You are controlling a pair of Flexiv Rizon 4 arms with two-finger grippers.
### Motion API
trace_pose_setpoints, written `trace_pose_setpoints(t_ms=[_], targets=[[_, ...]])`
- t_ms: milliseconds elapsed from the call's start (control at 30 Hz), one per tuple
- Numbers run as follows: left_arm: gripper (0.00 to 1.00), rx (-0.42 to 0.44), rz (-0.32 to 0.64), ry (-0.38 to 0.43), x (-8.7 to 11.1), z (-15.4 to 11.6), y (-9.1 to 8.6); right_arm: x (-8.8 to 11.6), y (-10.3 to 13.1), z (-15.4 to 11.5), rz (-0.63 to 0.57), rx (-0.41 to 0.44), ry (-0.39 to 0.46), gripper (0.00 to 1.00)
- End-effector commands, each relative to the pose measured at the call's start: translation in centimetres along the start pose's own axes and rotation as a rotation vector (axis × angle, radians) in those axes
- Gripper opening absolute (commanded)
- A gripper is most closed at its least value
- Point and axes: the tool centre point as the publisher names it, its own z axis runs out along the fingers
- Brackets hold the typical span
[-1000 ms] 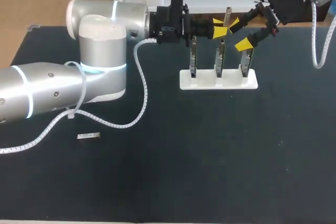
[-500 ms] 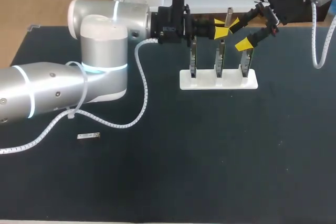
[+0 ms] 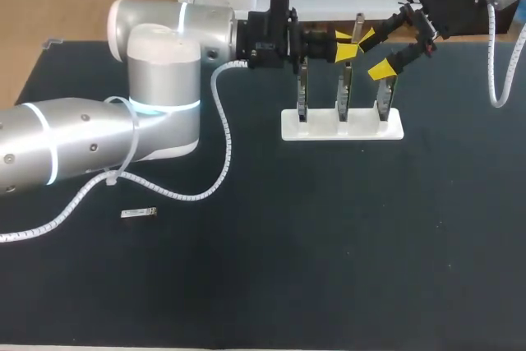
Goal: Pick up the optical module with the left hand, and insert it into the network port with the right hand.
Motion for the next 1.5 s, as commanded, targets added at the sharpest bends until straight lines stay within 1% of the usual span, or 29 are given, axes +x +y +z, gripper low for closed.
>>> trace_pose_setpoints(t_ms=[33, 267, 333, 400, 533, 733, 933, 1067, 1167, 1500], targets=[[0.00, 0.007, -0.001, 0.002, 0.0, 0.1, 0.3, 0.0, -0.1, 0.0, 0.000, -0.001, 0.000, 1.00], [0.00, 0.007, -0.001, 0.002, 0.0, 0.1, 0.3, 0.0, -0.1, 0.0, 0.000, -0.001, 0.000, 1.00], [0.00, 0.007, -0.001, 0.002, 0.0, 0.1, 0.3, -0.1, -0.2, -0.2, 0.003, 0.015, -0.001, 1.00], [0.00, 0.007, -0.001, 0.002, 0.0, 0.1, 0.3, -0.3, -0.5, -0.7, 0.009, 0.023, -0.025, 1.00], [0.00, 0.007, -0.001, 0.002, 0.0, 0.1, 0.3, -0.8, -0.7, -1.5, 0.001, 0.041, -0.043, 1.00], [0.00, 0.007, -0.001, 0.002, 0.0, 0.1, 0.3, -1.9, -1.1, -2.7, -0.034, 0.053, -0.059, 1.00], [0.00, 0.007, -0.001, 0.002, 0.0, 0.1, 0.3, -3.4, -1.2, -3.5, -0.090, 0.069, -0.055, 1.00], [0.00, 0.007, -0.001, 0.002, 0.0, 0.1, 0.3, -4.3, -1.2, -3.8, -0.100, 0.066, -0.077, 1.00], [0.00, 0.007, -0.001, 0.002, 0.0, 0.1, 0.3, -4.8, -1.2, -3.9, -0.102, 0.057, -0.089, 1.00], [0.00, 0.007, -0.001, 0.002, 0.0, 0.1, 0.3, -6.0, -0.9, -3.2, -0.122, 0.037, -0.078, 1.00]])
